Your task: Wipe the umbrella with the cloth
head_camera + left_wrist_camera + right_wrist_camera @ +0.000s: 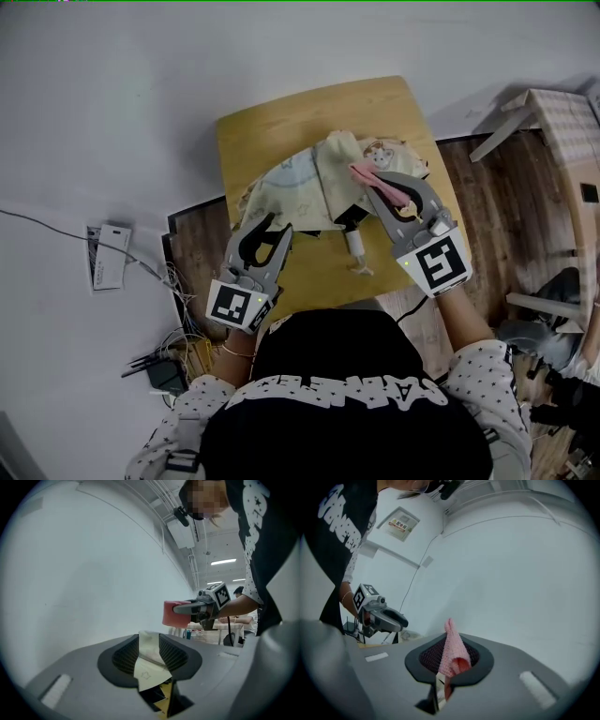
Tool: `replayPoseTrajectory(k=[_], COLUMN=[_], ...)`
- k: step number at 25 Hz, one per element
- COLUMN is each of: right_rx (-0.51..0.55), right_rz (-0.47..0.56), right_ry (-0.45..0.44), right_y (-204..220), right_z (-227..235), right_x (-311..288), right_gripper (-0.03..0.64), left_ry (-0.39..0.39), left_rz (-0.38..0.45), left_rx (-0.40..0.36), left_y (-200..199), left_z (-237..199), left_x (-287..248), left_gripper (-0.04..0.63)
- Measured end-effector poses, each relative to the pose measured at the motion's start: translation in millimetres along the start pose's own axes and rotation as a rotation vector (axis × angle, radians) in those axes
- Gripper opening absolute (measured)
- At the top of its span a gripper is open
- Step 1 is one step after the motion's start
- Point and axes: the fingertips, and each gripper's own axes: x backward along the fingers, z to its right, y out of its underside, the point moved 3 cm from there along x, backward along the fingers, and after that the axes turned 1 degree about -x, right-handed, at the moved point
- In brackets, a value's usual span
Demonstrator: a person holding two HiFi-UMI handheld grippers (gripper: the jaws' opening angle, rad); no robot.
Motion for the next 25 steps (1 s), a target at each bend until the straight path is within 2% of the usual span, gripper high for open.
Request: replayPoseTrajectory(k=[6,10,16,20,22,25], right_rx=[-0.052,-0.075,-0.106,-0.121,-0.126,-0.133], right_rz=[-0.021,-0.030,-0.042,-0.052,-0.055,-0.056], right_ry=[0.045,0.046,0.051,0.046,0.039,0.029], right_y=[16.8,30.2,44.6,51.7,55.0,57.2], right_z=[33.4,46.5,60.7,66.7,68.3,70.0], right_x=[33.0,51.4,71.7,80.3,81.4,81.5], right_gripper=[0.034,0.034,0.034,0.034,0.034,0.034], left_ry=[0.076,0.085,0.013,-0.048,-0.072,-0.083], left_rz=[-0.108,-0.146,-0.201,-0.214,-0.204,-0.186], left_rx=[-0.131,-0.212,-0.192,-0.151,-0.146,-0.154], left_y=[11.7,23.3,42.3,48.7,46.3,41.7], left_z=[52.3,76.8,82.3,74.9,70.1,67.4], left_x=[-57.4,-93.7,-119.8,-126.6,-127.5,-126.0], left_gripper=[0.162,0.204,0.210,0.209,0.178,0.004])
